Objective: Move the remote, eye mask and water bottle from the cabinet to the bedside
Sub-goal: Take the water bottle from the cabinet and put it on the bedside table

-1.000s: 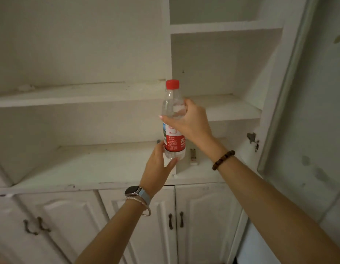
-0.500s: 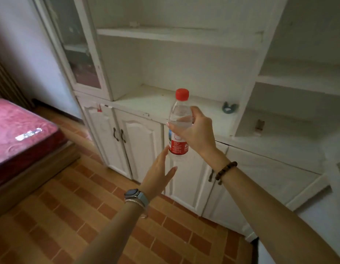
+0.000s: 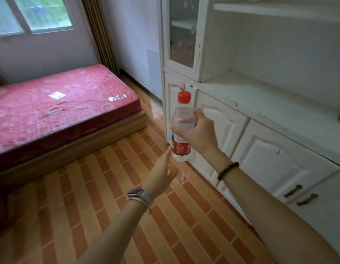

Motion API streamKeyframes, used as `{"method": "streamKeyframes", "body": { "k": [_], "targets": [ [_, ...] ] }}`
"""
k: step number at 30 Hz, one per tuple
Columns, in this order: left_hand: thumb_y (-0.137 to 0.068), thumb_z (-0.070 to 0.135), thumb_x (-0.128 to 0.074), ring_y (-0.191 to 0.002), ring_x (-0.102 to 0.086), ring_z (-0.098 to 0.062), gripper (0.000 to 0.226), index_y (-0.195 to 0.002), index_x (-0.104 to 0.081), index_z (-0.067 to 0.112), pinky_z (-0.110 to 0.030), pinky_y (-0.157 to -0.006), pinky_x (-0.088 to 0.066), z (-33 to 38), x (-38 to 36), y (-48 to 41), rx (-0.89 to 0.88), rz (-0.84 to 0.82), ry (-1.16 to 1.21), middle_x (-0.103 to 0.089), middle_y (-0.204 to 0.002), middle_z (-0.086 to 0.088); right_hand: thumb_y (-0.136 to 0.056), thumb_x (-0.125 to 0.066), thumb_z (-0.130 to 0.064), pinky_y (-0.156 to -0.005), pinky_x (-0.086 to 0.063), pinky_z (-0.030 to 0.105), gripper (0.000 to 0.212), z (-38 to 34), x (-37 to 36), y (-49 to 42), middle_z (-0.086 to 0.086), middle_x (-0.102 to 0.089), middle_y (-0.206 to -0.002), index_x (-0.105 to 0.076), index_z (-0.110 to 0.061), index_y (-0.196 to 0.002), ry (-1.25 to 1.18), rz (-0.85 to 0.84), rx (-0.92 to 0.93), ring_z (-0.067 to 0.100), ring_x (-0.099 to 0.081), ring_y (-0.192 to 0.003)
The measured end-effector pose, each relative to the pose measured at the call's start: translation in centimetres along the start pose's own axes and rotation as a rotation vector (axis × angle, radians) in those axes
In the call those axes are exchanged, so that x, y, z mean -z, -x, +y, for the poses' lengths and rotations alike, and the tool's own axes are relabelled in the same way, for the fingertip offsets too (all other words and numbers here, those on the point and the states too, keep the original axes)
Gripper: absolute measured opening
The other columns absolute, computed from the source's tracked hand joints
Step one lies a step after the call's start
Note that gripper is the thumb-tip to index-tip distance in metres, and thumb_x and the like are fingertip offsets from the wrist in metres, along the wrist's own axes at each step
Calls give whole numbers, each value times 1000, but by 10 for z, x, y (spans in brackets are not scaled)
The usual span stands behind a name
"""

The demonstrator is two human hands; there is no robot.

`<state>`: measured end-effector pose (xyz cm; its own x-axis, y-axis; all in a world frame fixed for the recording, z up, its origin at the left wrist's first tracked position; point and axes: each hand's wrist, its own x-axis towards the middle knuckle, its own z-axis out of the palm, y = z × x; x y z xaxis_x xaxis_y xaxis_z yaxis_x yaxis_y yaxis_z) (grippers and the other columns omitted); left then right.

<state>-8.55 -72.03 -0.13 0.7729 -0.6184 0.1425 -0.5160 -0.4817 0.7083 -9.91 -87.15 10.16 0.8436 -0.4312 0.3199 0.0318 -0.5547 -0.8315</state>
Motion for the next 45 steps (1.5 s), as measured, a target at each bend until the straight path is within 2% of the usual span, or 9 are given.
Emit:
{"method": "streamKeyframes", "body": {
  "k": [5, 10, 16, 20, 27, 31, 36, 40, 45],
  "targets": [
    [-92, 26, -57, -131, -43, -19, 76, -150, -8, 28, -35, -108, -37, -62, 64, 12, 80, 69, -39, -27, -155, 2, -64, -80, -53, -78, -59, 29, 58, -36, -86, -17, -9, -69, -96, -57, -24, -108, -57, -69, 65, 4, -67, -86],
    [-91, 24, -59, -132, -40, -11, 75, -150, -12, 24, -25, -108, -30, -109, 115, 30, 148, 165, -64, -30, -153, 2, -63, -73, -67, -81, -59, 32, 65, -65, -164, -28, -14, -64, -109, -53, -32, -115, -50, -164, 190, 6, -65, -95],
    [-91, 24, -59, -136, -35, -9, 73, -149, -16, 22, -30, -112, -31, -155, 155, 56, 260, 282, -68, -34, -151, 1, -69, -76, -58, -70, -49, 4, 62, -93, -239, -30, -19, -61, -100, -53, -26, -117, -91, -299, 266, -8, -60, -82],
    [-90, 17, -59, -135, -34, -9, 71, -148, -19, 17, -21, -109, -26, -180, 175, 71, 366, 343, -57, -36, -149, -1, -66, -79, -56, -79, -57, 22, 64, -101, -289, -33, -11, -67, -104, -55, -24, -116, -189, -401, 285, 2, -65, -92],
    [-87, 6, -60, -128, -42, -10, 65, -144, -29, 14, -7, -100, -26, -228, 204, 77, 536, 464, -112, -47, -141, -3, -66, -81, -53, -79, -59, 26, 61, -113, -375, -48, -11, -66, -100, -56, -24, -113, -286, -607, 332, 3, -66, -91],
    [-89, 11, -59, -129, -44, -17, 62, -144, -29, 12, -28, -107, -35, -252, 217, 73, 637, 569, -94, -46, -142, -5, -65, -83, -49, -78, -58, 26, 60, -123, -419, -64, -10, -67, -99, -56, -23, -113, -344, -723, 375, 3, -65, -90],
    [-89, 5, -57, -123, -48, -18, 60, -143, -30, 12, -8, -91, -25, -265, 238, 64, 746, 634, -165, -47, -140, -3, -65, -82, -52, -79, -58, 29, 64, -137, -461, -82, -10, -67, -101, -55, -23, -115, -399, -869, 422, 3, -66, -92],
    [-90, 9, -56, -126, -44, -10, 62, -144, -28, 18, -26, -105, -35, -284, 248, 63, 776, 685, -139, -43, -143, 1, -66, -80, -53, -81, -58, 29, 67, -148, -489, -90, -8, -67, -104, -55, -21, -118, -448, -934, 454, 4, -65, -95],
    [-91, 12, -57, -122, -46, -9, 59, -143, -30, 16, -29, -105, -36, -303, 260, 65, 871, 799, -78, -45, -141, -1, -66, -79, -56, -82, -58, 33, 69, -161, -528, -93, -7, -67, -106, -53, -21, -120, -468, -1032, 484, 6, -65, -97]
  ]
}}
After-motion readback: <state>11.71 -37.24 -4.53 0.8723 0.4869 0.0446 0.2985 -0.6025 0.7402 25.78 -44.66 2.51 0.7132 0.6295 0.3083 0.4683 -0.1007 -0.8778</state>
